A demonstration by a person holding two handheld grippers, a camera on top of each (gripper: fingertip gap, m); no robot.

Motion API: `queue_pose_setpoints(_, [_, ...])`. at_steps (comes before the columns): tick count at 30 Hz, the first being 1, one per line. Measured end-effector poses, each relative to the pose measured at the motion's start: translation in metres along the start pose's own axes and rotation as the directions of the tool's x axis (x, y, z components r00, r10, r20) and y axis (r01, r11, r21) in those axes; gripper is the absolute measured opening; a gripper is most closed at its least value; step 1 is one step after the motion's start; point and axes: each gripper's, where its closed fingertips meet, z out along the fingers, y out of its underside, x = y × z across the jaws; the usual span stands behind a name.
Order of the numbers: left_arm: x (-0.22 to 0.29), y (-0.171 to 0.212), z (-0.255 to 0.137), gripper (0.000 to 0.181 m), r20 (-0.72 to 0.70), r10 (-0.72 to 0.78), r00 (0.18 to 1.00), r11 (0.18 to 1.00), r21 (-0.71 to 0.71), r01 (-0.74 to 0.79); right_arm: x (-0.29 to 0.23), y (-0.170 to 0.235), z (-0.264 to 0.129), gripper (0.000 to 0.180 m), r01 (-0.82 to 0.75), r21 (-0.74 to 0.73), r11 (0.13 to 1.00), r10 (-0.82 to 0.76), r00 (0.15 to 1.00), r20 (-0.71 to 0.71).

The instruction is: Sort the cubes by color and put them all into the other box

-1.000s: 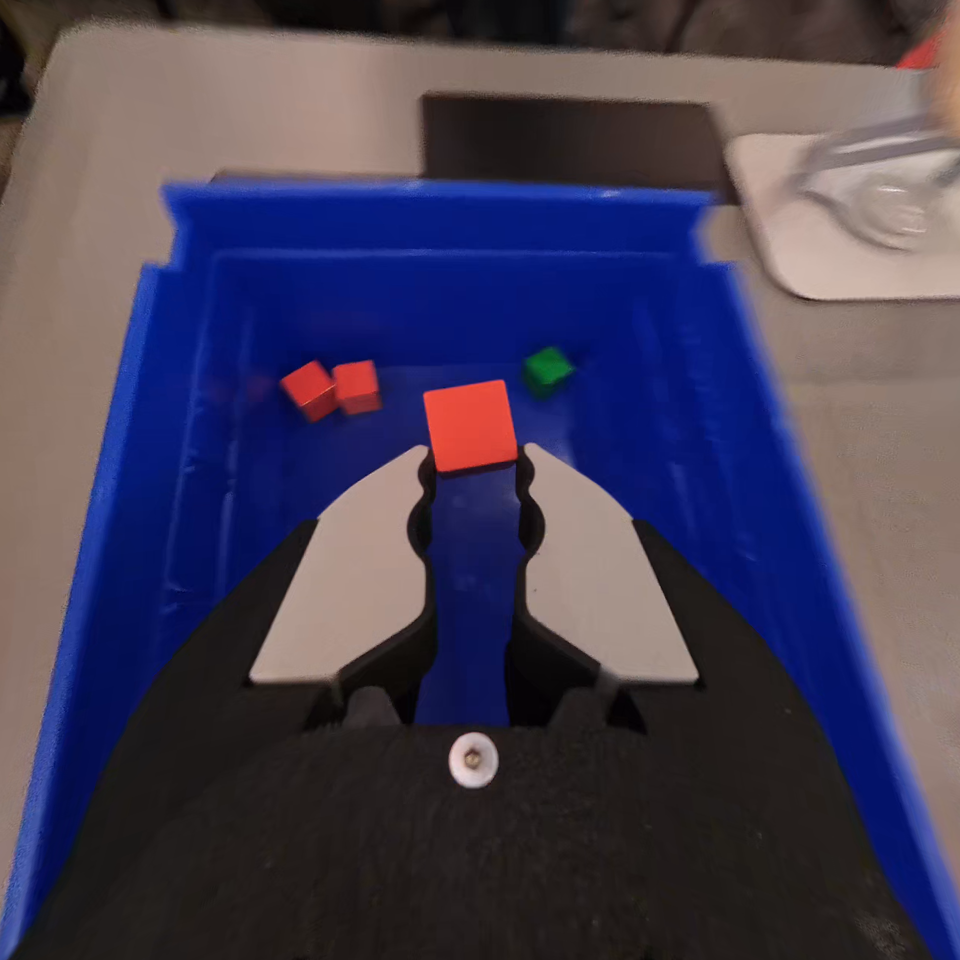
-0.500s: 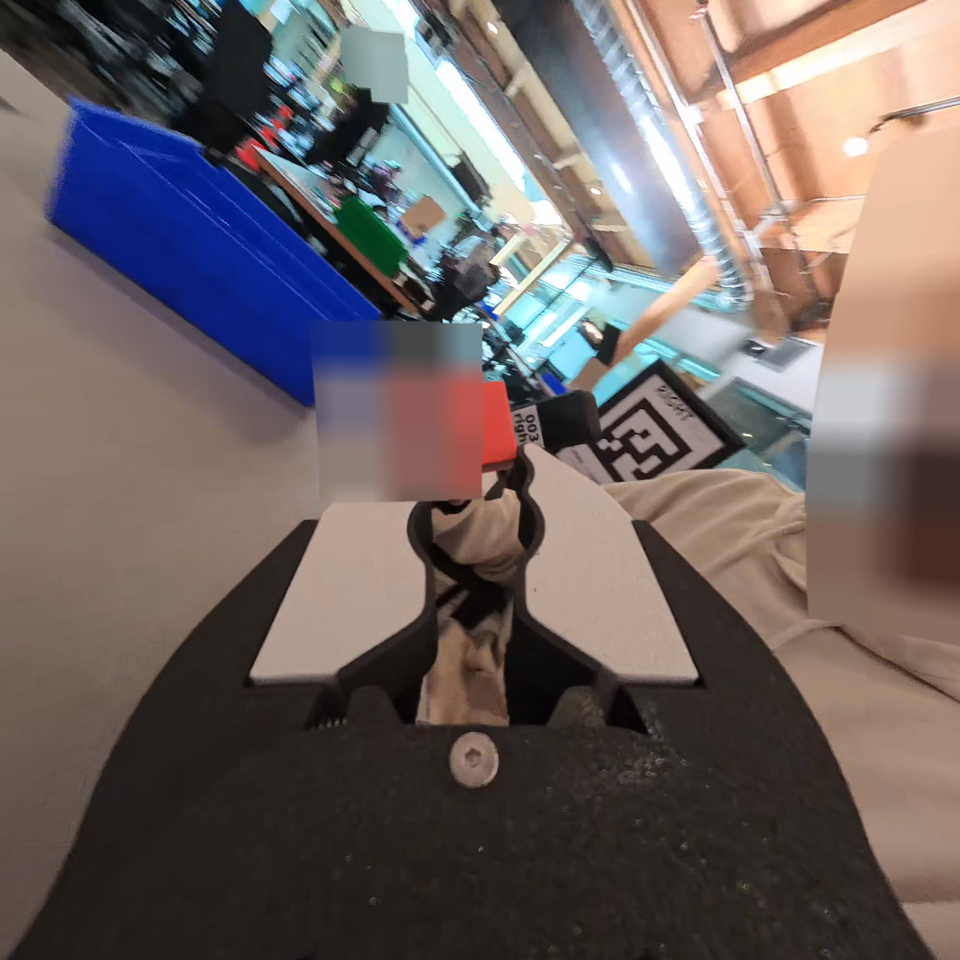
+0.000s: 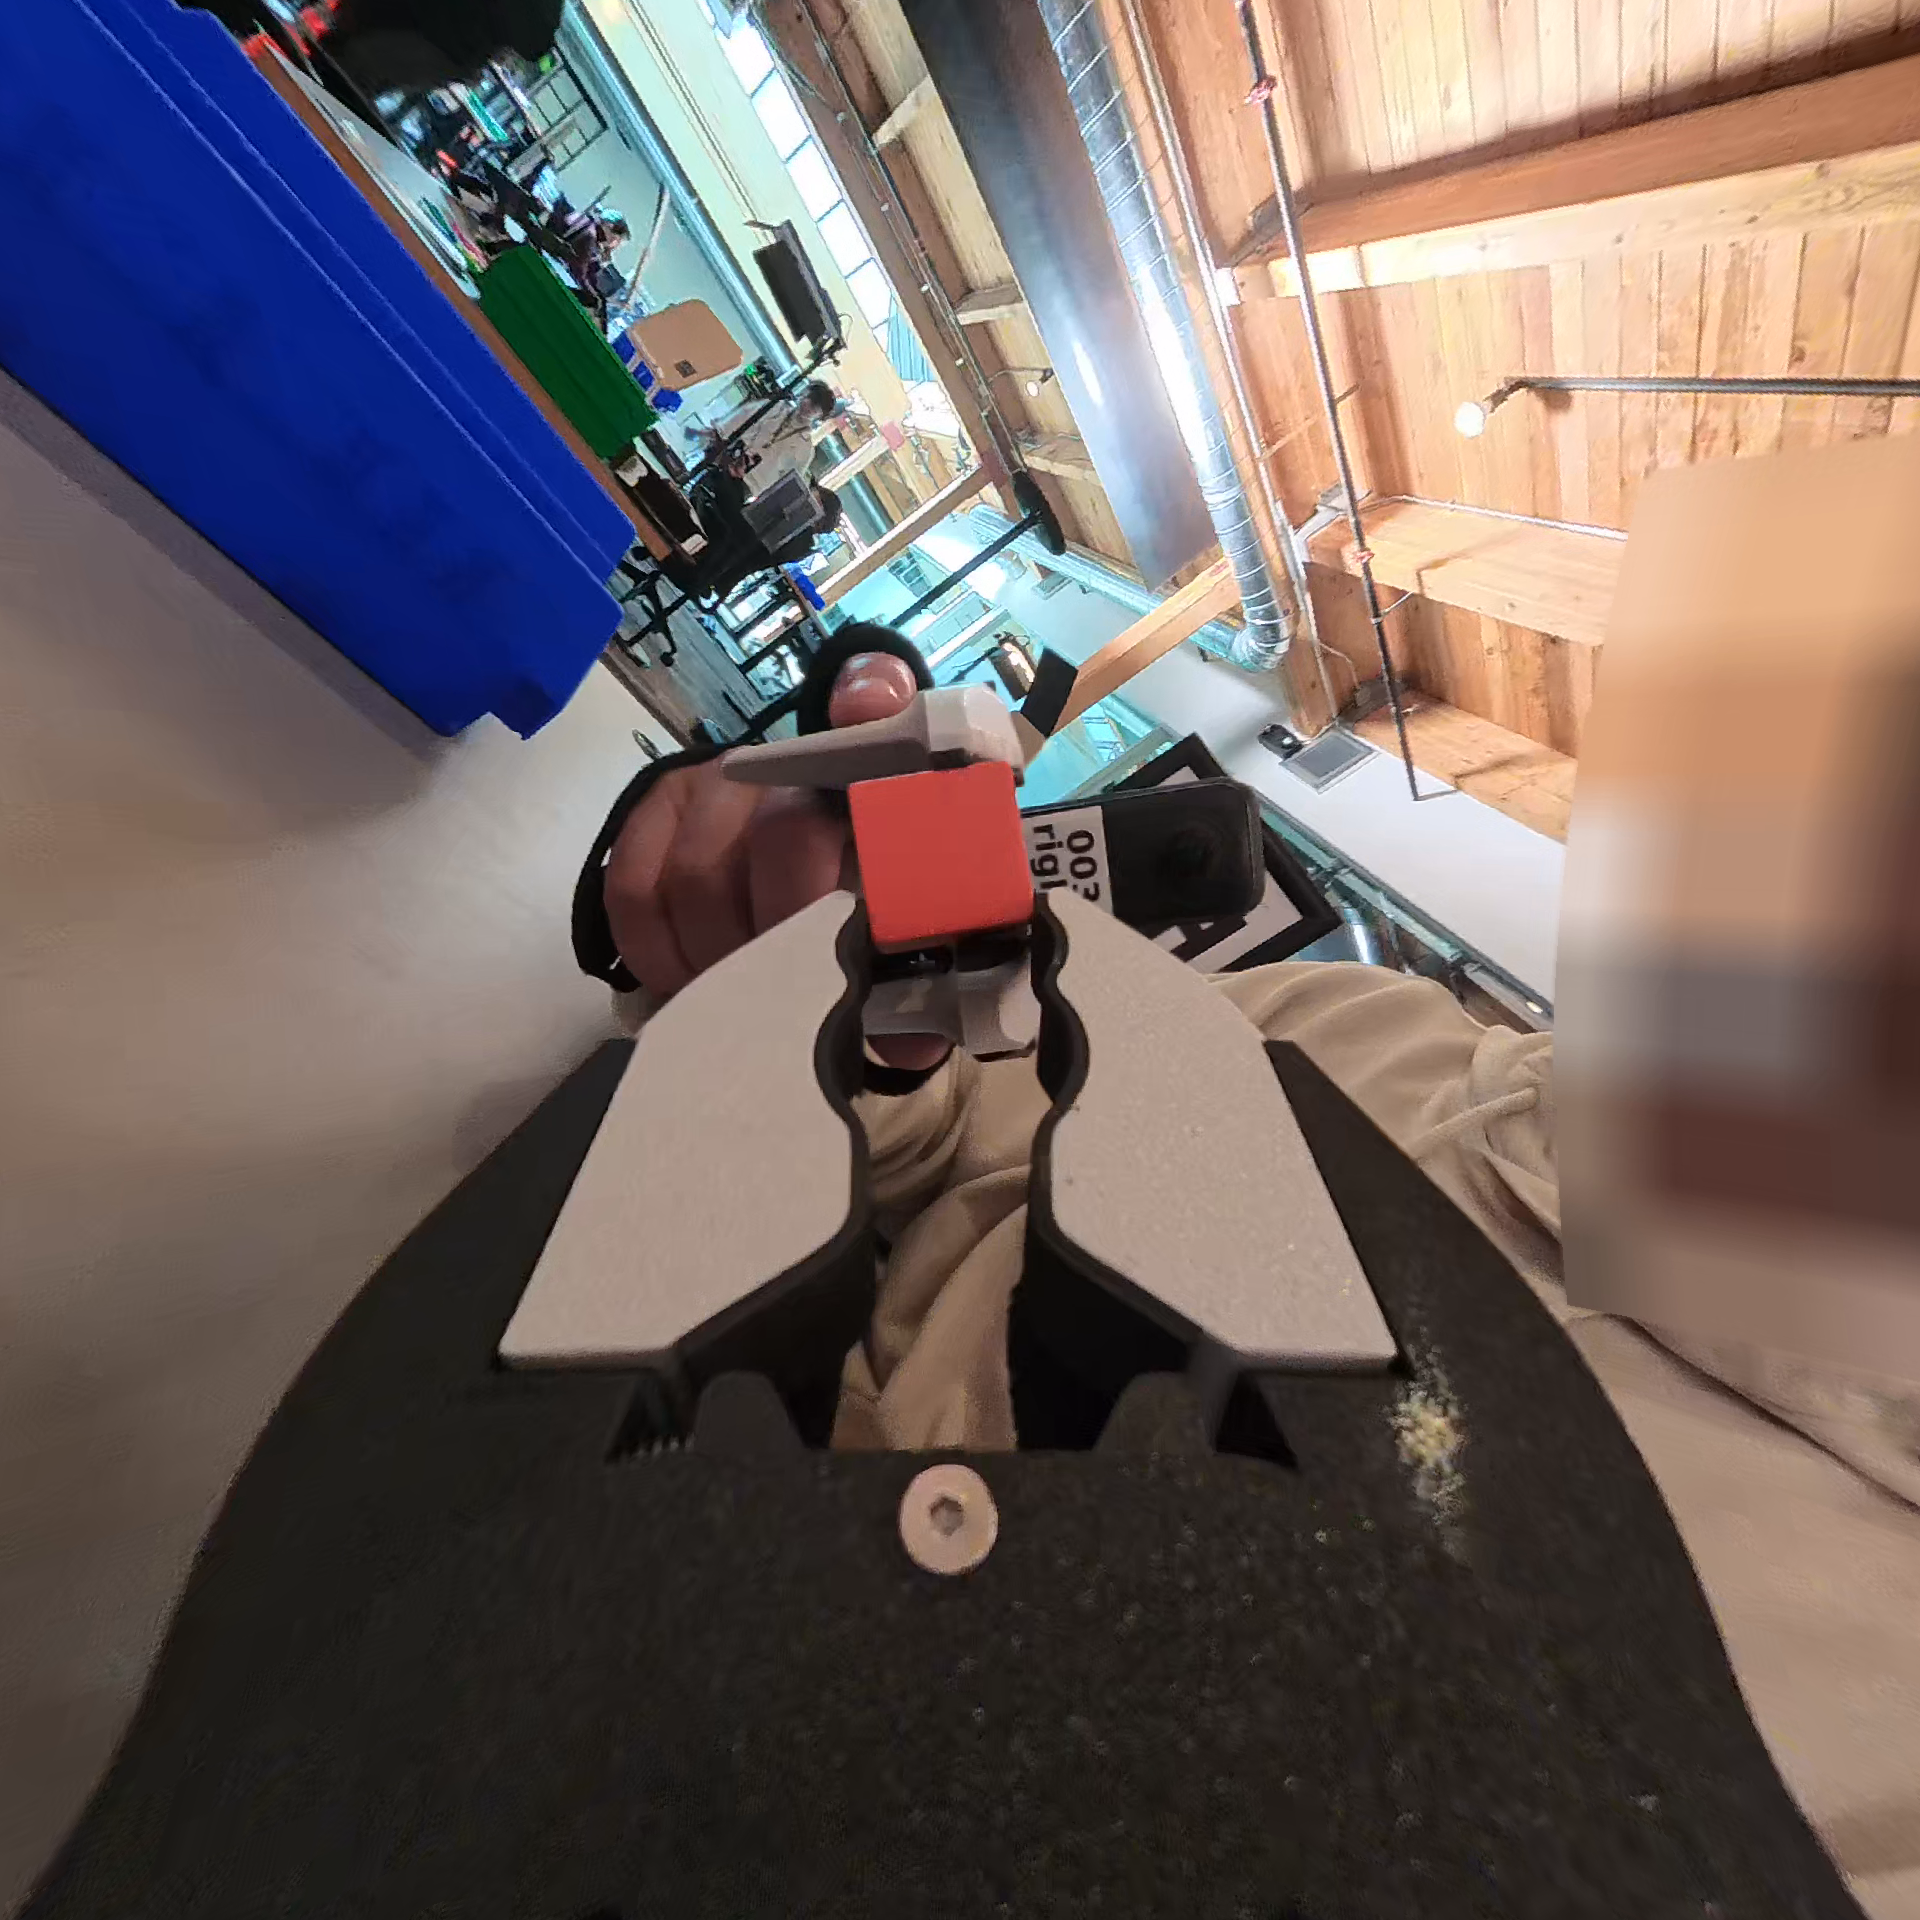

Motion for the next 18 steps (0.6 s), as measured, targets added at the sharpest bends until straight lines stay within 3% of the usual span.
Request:
queue_pose_setpoints(4, [0.001,0.005,0.000,0.031,-0.004,-0.005,1.000,1.000,-0.013,0.005,-0.003,0.001,-0.003,0.030,0.006,-0.007,1.000,-0.005,1.000,0.022])
queue_pose_setpoints(6, [0.005,0.007,-0.004,0.049,0.015,0.020,1.000,1.000,-0.006,-0.020,-0.001,0.002,-0.007,0.029,0.004,-0.012,1.000,-0.004,1.000,0.012])
queue_pose_setpoints(9, [-0.001,0.011,-0.023,0.060,0.219,0.124,0.968,0.990,0.033,-0.135,0.003,0.008,-0.017,0.029,-0.042,-0.032,0.999,0.042,0.999,0.010])
queue_pose_setpoints(10, [-0.013,0.014,-0.035,0.062,0.370,0.190,0.910,0.977,0.021,-0.212,0.006,0.013,-0.023,0.029,-0.056,-0.051,0.997,0.056,0.998,0.000])
queue_pose_setpoints(11, [-0.028,0.017,-0.052,0.063,0.542,0.263,0.798,0.954,-0.021,-0.300,0.008,0.020,-0.029,0.029,-0.077,-0.078,0.994,0.076,0.997,-0.012])
queue_pose_setpoints(12, [-0.043,0.018,-0.074,0.063,0.703,0.322,0.634,0.922,-0.080,-0.380,0.010,0.028,-0.036,0.029,-0.106,-0.109,0.988,0.105,0.994,-0.020])
queue_pose_setpoints(14, [-0.058,0.025,-0.111,0.054,0.872,0.367,0.324,0.868,-0.196,-0.456,0.014,0.044,-0.052,0.029,-0.173,-0.165,0.971,0.166,0.985,-0.053])
queue_pose_setpoints(15, [-0.060,0.030,-0.121,0.053,0.899,0.365,0.242,0.860,-0.226,-0.457,0.018,0.053,-0.060,0.029,-0.207,-0.193,0.959,0.193,0.977,-0.092])
queue_pose_setpoints(16, [-0.059,0.033,-0.124,0.055,0.909,0.359,0.212,0.859,-0.232,-0.456,0.019,0.061,-0.067,0.029,-0.242,-0.223,0.944,0.220,0.968,-0.117])
queue_pose_setpoints(18, [-0.056,0.035,-0.118,0.055,0.900,0.370,0.230,0.853,-0.231,-0.468,0.022,0.071,-0.078,0.029,-0.302,-0.244,0.922,0.271,0.951,-0.151])
